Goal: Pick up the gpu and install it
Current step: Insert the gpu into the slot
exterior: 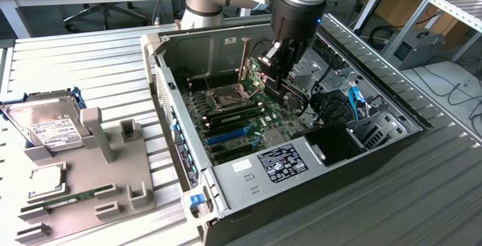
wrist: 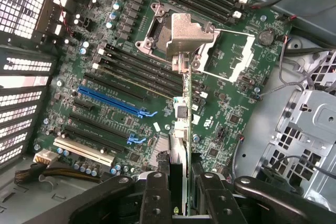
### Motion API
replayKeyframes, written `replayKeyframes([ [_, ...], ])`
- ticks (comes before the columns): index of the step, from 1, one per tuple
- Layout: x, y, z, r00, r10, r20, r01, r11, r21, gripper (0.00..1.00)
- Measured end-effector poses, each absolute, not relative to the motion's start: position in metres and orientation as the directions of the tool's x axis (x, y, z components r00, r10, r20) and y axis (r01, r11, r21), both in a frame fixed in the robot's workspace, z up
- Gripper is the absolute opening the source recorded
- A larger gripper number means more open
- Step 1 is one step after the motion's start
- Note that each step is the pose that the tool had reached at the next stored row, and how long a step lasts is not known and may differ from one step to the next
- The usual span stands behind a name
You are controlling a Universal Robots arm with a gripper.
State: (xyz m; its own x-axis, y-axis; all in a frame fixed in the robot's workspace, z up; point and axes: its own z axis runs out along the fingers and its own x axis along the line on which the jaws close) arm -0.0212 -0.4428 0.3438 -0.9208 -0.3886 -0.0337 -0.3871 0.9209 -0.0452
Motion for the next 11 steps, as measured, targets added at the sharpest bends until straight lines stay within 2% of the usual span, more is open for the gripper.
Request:
replayKeyframes([
  [11,-0.0212,-0.4428,0.3438,-0.917,-0.397,-0.034,-0.396,0.917,-0.045,0.26],
])
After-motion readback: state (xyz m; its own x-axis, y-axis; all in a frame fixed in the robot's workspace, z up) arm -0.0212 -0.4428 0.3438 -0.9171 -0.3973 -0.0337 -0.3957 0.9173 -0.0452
